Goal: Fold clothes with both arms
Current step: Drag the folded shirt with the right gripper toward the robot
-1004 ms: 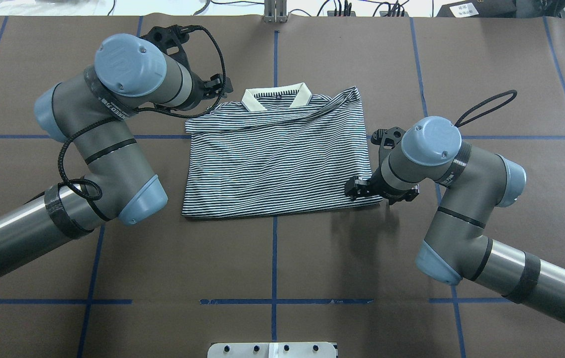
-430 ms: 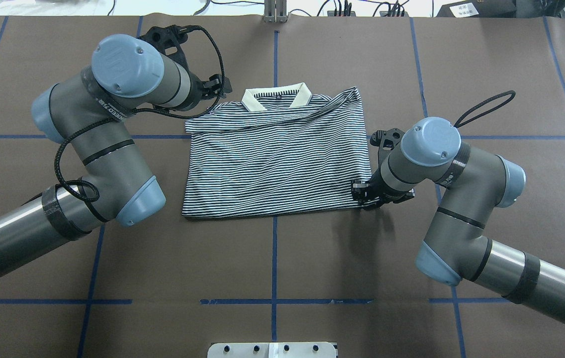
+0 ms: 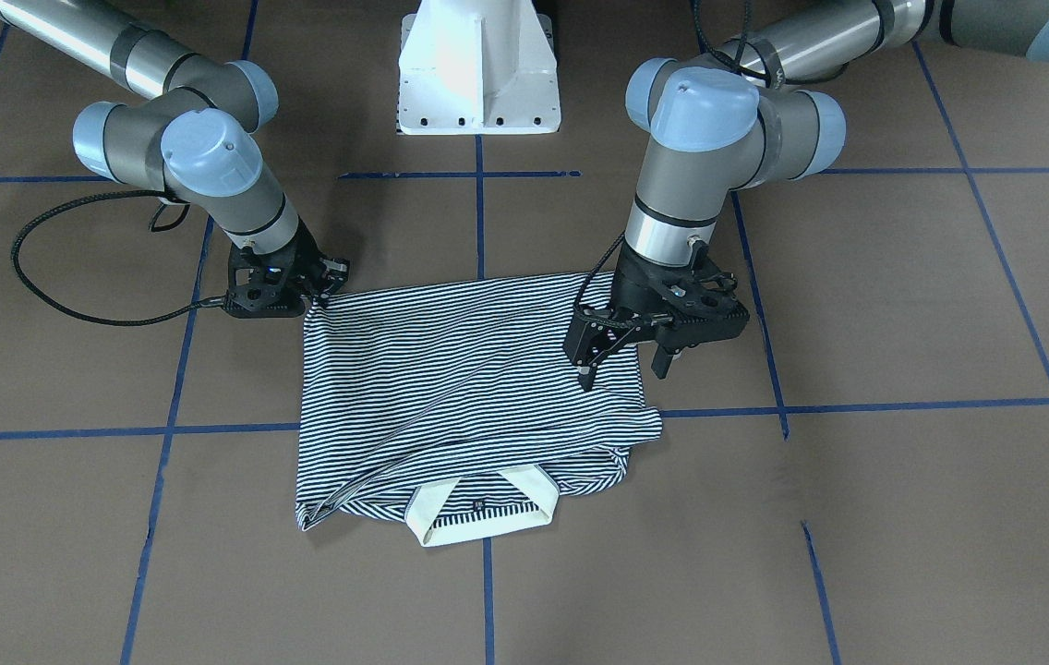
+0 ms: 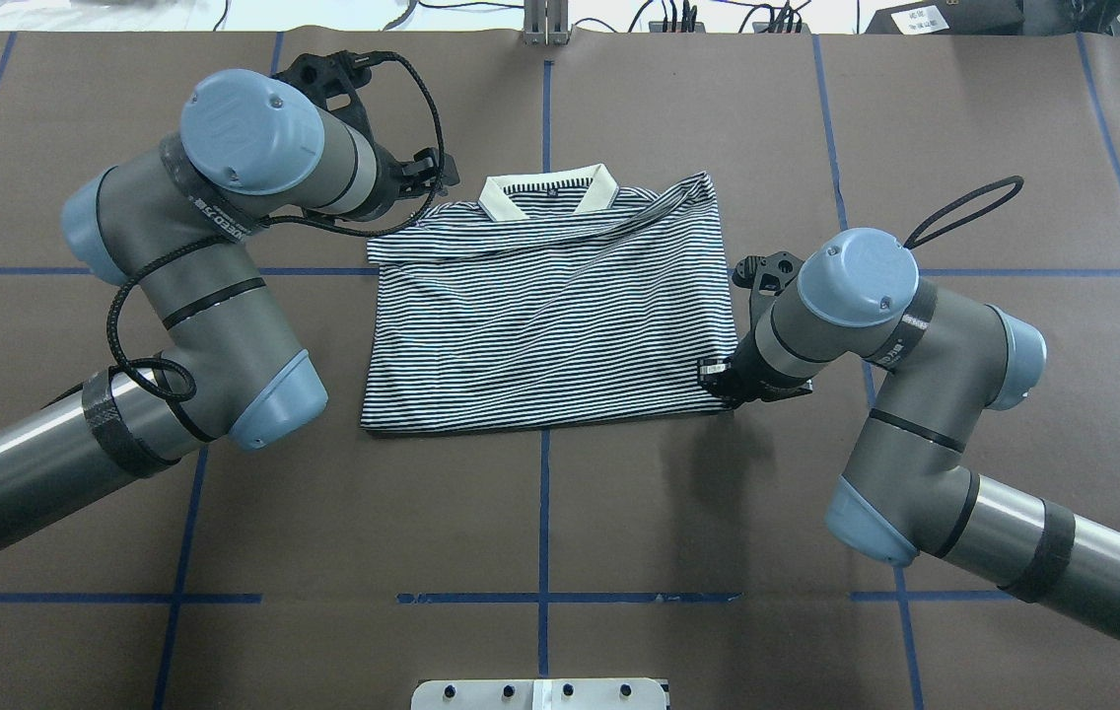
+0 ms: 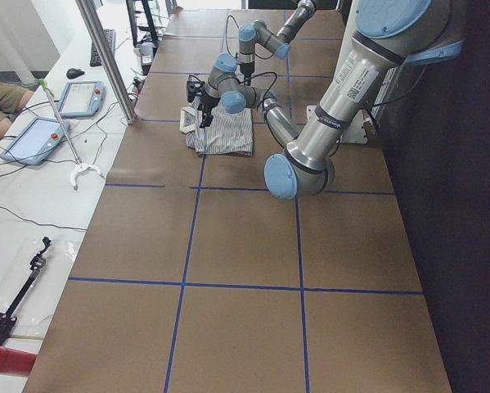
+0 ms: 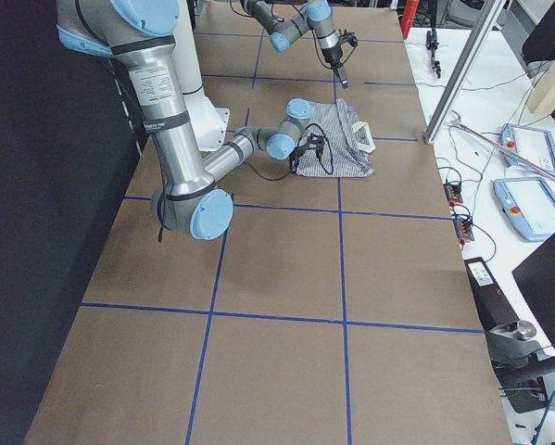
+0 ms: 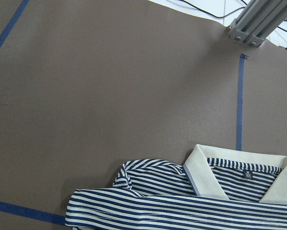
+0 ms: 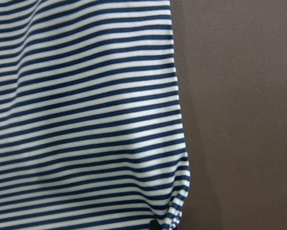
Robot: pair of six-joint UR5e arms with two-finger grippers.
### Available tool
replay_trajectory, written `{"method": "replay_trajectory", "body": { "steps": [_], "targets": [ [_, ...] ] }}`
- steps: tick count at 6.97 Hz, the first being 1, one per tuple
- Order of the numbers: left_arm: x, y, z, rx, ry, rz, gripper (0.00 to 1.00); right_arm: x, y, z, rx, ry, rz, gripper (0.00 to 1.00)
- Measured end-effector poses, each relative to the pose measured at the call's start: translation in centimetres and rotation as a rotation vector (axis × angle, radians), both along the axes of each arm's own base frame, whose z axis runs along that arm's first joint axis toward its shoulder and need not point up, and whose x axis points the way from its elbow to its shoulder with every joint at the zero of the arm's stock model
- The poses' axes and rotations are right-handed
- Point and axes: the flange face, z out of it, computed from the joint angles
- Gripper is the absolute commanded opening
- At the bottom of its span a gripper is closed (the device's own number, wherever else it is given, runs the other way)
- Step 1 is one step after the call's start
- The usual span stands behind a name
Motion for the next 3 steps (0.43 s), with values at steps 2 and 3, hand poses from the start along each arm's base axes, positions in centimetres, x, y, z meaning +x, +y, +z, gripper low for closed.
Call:
{"method": "replay_trajectory", "body": {
  "steps": [2, 3],
  "targets": [
    [0.0, 0.1, -0.1, 0.000, 0.002, 0.000, 1.00, 2.5, 3.6, 0.9, -0.002, -0.009, -0.026, 0.00],
    [-0.1, 0.3, -0.3, 0.001, 0.008, -0.001, 1.00, 3.4, 7.0, 1.5, -0.008, -0.011, -0.063, 0.00]
  ]
}}
